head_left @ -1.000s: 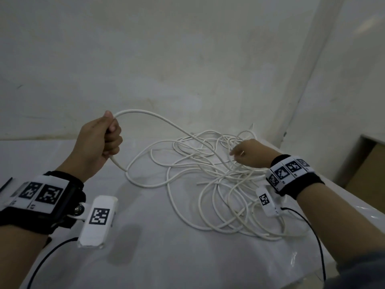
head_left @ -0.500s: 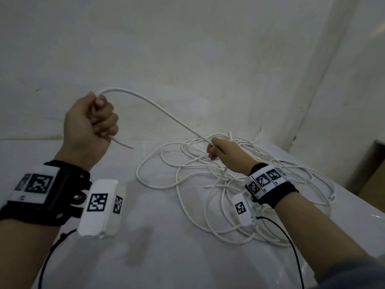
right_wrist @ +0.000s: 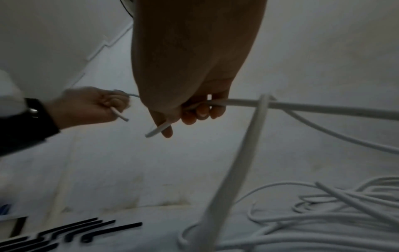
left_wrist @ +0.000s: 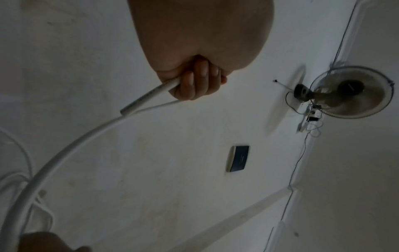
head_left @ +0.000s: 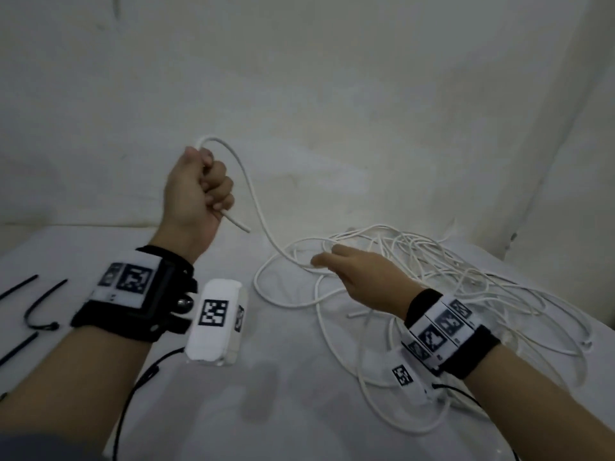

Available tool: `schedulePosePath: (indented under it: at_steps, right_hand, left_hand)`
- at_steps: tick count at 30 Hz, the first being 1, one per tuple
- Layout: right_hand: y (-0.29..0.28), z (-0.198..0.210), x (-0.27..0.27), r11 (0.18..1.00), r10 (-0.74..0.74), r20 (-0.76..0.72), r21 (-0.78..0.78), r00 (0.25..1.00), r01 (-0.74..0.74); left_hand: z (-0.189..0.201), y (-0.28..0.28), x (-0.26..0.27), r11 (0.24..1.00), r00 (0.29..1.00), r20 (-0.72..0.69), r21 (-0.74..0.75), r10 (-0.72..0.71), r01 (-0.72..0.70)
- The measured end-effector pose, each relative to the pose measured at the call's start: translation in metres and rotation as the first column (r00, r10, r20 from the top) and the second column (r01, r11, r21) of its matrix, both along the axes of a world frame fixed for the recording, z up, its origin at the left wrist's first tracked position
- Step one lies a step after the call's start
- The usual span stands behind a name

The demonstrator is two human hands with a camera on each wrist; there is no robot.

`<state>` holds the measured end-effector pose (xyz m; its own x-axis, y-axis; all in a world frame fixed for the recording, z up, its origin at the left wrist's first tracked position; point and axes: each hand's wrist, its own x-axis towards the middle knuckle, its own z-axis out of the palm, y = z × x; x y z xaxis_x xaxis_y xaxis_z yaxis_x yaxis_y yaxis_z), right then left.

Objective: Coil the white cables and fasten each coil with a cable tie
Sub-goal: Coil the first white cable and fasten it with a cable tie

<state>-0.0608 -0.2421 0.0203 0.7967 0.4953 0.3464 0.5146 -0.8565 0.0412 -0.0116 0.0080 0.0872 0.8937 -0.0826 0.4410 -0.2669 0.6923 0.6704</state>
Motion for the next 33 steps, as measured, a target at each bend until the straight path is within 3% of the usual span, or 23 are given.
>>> schedulePosePath:
  at_steps: [3, 8, 12, 19, 26, 33]
  right_hand:
    - [0.02, 0.003, -0.012, 0.991, 0.127, 0.061, -0.048, 0.99, -0.124]
    - [0.037, 0.016, -0.027, 0.962, 0.255, 0.17, 0.055, 0.952, -0.267]
    - [0.038, 0.028, -0.029, 0.941, 0.251, 0.277, 0.156, 0.928, -0.301]
    - [0.043, 0.043, -0.014, 0.854, 0.224, 0.272, 0.408, 0.936, -0.323]
    - [0.045, 0.044, 0.007, 0.826, 0.044, 0.172, 0.548, 0.984, -0.133]
    - [0.056, 0.03, 0.027, 0.858, -0.042, 0.131, 0.512, 0.991, -0.031]
  left_hand:
    - [-0.008, -0.01, 0.001, 0.998, 0.999, -0.024, 0.061, 0.027, -0.025]
    - [-0.029, -0.028, 0.001, 0.978, 0.999, -0.035, 0.207, 0.0, 0.008]
    - [-0.044, -0.035, -0.003, 0.942, 0.998, -0.01, 0.33, -0.06, 0.06]
    - [-0.064, -0.049, -0.017, 0.838, 0.993, 0.05, 0.542, -0.103, 0.06]
    - [-0.075, -0.042, -0.021, 0.891, 0.983, -0.048, 0.417, -0.175, 0.179]
    - [-0.094, -0.03, -0.016, 0.907, 0.93, -0.138, 0.213, -0.341, 0.364]
